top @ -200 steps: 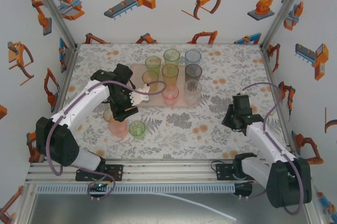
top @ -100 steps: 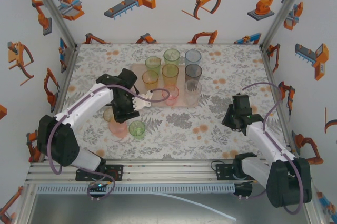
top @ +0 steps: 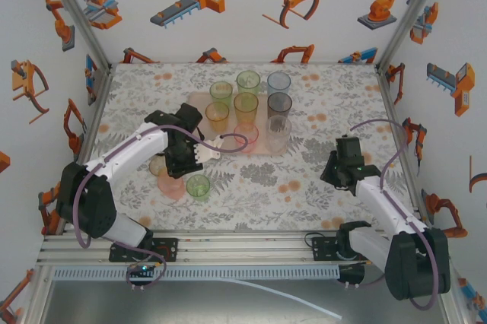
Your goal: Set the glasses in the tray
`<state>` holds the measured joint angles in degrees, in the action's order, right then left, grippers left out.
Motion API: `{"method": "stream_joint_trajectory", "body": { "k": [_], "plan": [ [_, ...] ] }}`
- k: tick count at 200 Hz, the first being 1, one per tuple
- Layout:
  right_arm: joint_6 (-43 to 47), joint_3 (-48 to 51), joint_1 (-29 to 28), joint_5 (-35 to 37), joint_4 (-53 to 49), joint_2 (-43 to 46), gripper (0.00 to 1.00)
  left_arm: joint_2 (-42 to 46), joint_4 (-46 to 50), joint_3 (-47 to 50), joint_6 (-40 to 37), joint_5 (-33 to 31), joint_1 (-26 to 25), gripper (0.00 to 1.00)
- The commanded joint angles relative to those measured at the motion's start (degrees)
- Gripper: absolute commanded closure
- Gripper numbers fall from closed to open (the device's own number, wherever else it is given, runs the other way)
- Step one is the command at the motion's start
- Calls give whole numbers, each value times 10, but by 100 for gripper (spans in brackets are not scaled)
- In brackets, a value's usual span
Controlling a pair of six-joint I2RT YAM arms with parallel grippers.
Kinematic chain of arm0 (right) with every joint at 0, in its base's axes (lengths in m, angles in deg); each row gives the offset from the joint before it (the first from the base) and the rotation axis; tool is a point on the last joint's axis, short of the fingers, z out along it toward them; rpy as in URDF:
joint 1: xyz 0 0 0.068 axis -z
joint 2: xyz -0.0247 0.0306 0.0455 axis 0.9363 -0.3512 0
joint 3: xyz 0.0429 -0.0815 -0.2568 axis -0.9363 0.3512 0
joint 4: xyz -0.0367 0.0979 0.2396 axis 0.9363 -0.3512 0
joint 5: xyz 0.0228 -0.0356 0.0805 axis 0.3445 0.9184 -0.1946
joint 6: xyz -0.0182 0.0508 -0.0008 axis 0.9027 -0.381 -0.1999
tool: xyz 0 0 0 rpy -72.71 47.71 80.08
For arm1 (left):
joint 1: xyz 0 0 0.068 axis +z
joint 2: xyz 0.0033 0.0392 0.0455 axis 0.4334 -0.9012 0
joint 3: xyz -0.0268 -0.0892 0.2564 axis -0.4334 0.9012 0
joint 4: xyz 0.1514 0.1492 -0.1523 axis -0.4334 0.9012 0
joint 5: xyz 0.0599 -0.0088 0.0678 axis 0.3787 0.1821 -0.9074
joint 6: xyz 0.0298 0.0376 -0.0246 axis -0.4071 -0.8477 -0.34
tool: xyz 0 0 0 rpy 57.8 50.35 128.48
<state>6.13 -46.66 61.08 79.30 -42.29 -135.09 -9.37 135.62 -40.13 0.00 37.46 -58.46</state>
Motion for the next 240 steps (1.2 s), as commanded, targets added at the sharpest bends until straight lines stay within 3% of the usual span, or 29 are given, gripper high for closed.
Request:
{"method": "stream_joint_trajectory", "body": {
  "k": [1, 240],
  "plan": [
    [-5, -6, 5, 10, 9, -3, 72, 0, 0, 12, -11, 1, -4, 59],
    [-5, -4, 5, 11, 10, 1, 72, 9, -1, 15, -8, -10, -7, 74]
  ]
}}
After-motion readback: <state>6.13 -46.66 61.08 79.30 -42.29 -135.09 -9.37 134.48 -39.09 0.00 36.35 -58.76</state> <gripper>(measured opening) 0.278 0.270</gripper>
